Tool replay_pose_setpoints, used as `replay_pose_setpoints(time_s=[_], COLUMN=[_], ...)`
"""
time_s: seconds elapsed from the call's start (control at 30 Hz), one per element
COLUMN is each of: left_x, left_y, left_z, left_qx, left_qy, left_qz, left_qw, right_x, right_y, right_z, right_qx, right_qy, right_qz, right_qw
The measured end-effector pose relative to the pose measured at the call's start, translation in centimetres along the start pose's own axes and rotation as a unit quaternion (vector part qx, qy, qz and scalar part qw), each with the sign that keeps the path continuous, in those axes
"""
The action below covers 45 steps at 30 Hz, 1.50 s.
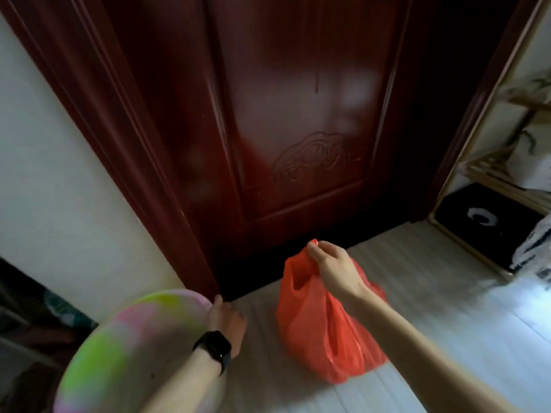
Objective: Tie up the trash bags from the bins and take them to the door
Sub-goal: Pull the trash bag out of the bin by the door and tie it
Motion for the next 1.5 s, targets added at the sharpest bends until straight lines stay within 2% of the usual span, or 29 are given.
replay_pose_setpoints(time_s=[0.07,0.1,0.13,0.2,0.23,0.27,0.37,0.47,0.53,0.57,0.67,0.73,0.83,0.87,0.93,0.97,1.03,1.1,1.17,1.23,1.27,1.3,1.37,1.5], left_x=[-0.3,-0.5,-0.7,-1.4,-2.0,-2.6,-5.3,-9.8,-12.0,-12.9,-13.7,-13.7,-13.1,-12.7,-12.2,-12.1,-11.7,-11.2,-10.1,-8.4,-7.8,-7.6,-7.7,-9.1], left_y=[-1.3,-2.1,-3.3,-6.4,-7.9,-9.3,-12.7,-14.3,-14.3,-14.2,-14.3,-14.0,-12.5,-12.0,-11.8,-12.0,-12.6,-13.0,-12.7,-11.4,-10.4,-9.2,-6.0,-1.9], left_z=[-1.0,-1.5,-2.0,-2.8,-3.6,-4.2,-6.6,-8.6,-9.7,-10.2,-10.6,-10.5,-10.7,-10.9,-10.6,-10.3,-10.0,-10.0,-10.2,-9.6,-9.1,-8.7,-8.5,-9.8], left_qx=[-0.067,-0.105,-0.126,-0.089,-0.071,-0.076,-0.159,-0.167,-0.165,-0.161,-0.183,-0.174,-0.126,-0.115,-0.088,-0.076,-0.071,-0.083,-0.140,-0.256,-0.305,-0.332,-0.328,-0.280], left_qy=[0.015,0.029,0.053,0.128,0.167,0.192,0.229,0.283,0.276,0.263,0.233,0.219,0.175,0.167,0.174,0.184,0.202,0.203,0.157,0.087,0.075,0.081,0.099,0.111], left_qz=[0.143,0.248,0.376,0.616,0.673,0.687,0.619,0.602,0.587,0.598,0.654,0.674,0.706,0.710,0.720,0.725,0.724,0.724,0.756,0.781,0.776,0.764,0.734,0.619], left_qw=[0.987,0.963,0.917,0.772,0.717,0.697,0.734,0.728,0.743,0.740,0.696,0.684,0.675,0.674,0.666,0.659,0.656,0.654,0.620,0.564,0.547,0.547,0.587,0.725], right_x=[-0.3,-0.6,-1.0,-1.5,-1.9,-2.1,-1.8,-1.8,-2.0,-2.2,-3.1,-4.4,-7.9,-9.5,-13.1,-14.7,-16.6,-17.9,-18.5,-19.3,-19.6,-19.8,-20.0,-20.3], right_y=[-0.2,-0.7,-1.2,-2.7,-3.6,-4.4,-6.9,-9.6,-11.2,-12.1,-14.3,-15.7,-17.2,-16.8,-14.3,-12.5,-9.1,-6.6,-5.2,-4.9,-4.8,-4.8,-5.0,-5.1], right_z=[-0.2,-0.2,-0.2,-0.4,-0.7,-0.8,-0.7,-0.6,-0.7,-0.8,-1.0,-1.0,-0.8,-0.8,-0.4,-0.3,-0.2,-0.9,-1.6,-2.7,-3.2,-3.7,-4.7,-6.5], right_qx=[0.016,0.019,0.017,0.002,-0.011,-0.021,-0.038,-0.056,-0.063,-0.069,-0.061,-0.076,-0.152,-0.134,-0.014,0.040,0.060,0.023,-0.061,-0.150,-0.176,-0.193,-0.203,-0.184], right_qy=[0.004,0.007,0.007,0.003,0.005,0.001,-0.010,-0.029,-0.034,-0.035,-0.022,-0.014,-0.005,0.010,0.054,0.059,0.009,-0.058,-0.072,-0.010,0.033,0.068,0.120,0.175], right_qz=[-0.012,-0.007,0.009,0.044,0.056,0.068,0.100,0.139,0.175,0.199,0.224,0.188,0.116,0.128,0.212,0.276,0.367,0.318,0.262,0.217,0.194,0.183,0.184,0.193], right_qw=[1.000,1.000,1.000,0.999,0.998,0.997,0.994,0.988,0.982,0.977,0.972,0.979,0.982,0.983,0.976,0.959,0.928,0.946,0.960,0.965,0.964,0.962,0.954,0.948])
Point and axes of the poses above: each hand's wrist, its own z-axis away from the middle knuckle, its own y-axis out of the palm, x = y × z, the point moved 3 cm from there along -z, towards the middle knuckle, and after that the axes turned 5 degrees about z, right-handed, at the moved point
